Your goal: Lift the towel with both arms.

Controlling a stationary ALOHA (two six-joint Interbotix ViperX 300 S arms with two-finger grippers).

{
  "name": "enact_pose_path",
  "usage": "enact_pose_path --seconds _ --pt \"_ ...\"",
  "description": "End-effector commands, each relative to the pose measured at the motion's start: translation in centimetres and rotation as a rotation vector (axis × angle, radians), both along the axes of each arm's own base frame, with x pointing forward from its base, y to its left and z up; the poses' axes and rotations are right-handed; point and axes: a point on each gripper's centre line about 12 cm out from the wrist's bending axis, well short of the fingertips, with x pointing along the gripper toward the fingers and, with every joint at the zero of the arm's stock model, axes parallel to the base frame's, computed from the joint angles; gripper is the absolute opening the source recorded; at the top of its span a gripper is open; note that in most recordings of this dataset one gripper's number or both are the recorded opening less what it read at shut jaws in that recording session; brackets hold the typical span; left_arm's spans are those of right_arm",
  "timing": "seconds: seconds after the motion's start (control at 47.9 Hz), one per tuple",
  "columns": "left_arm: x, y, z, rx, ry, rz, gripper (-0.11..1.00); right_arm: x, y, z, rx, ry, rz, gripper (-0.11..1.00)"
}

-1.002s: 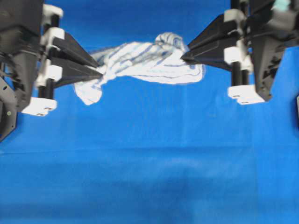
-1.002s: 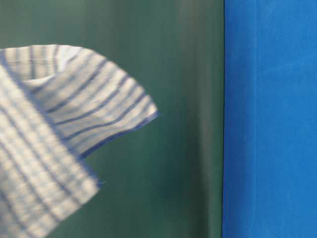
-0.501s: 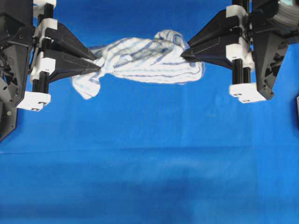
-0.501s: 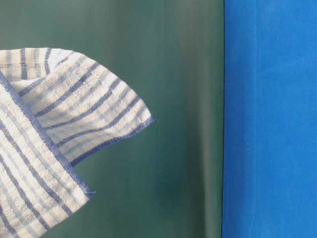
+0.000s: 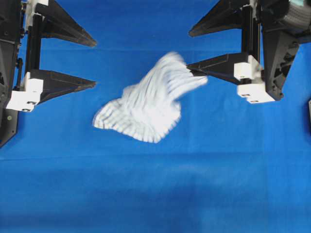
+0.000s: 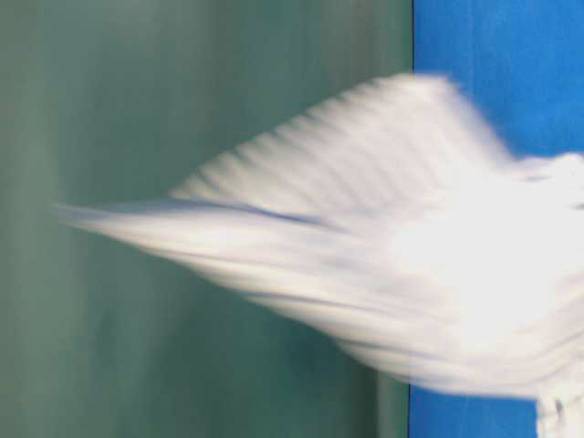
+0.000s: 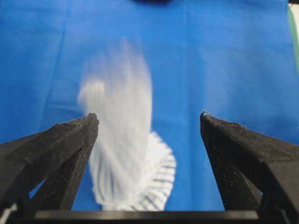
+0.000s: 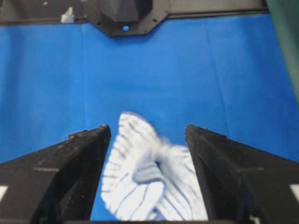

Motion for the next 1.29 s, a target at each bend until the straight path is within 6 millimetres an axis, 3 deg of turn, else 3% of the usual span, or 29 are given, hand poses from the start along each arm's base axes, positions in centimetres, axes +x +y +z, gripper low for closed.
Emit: enact_pose_path --seconds 0.0,0.251,0.522,0.856,1.065,1.274 --pt "0.0 0.1 0.2 0.001 -0.025 0.004 0.91 -0.2 0.0 0.4 -0.001 -0.014 -0.002 0.67" --pt "1.9 -1.0 -4.7 -0.010 0.026 -0.030 0.91 0.3 0.6 -4.2 0.037 0.068 -0.002 0.67" --pt "3.9 -2.8 -12.6 -0.007 0.134 -0.086 0.91 1.6 2.6 -13.7 0.073 0.166 0.039 0.67" --pt "3.5 -2.8 -22.2 0.008 0.328 -0.089 0.91 3.7 3.8 -25.1 0.103 0.221 0.069 0.67" --pt "3.1 -3.3 -27.4 0.013 0.410 -0.104 0.91 4.9 4.2 -29.3 0.105 0.251 0.082 0.67" --pt "3.7 -4.1 -30.3 0.024 0.449 -0.126 0.91 5.6 4.5 -32.2 0.098 0.315 0.087 0.67"
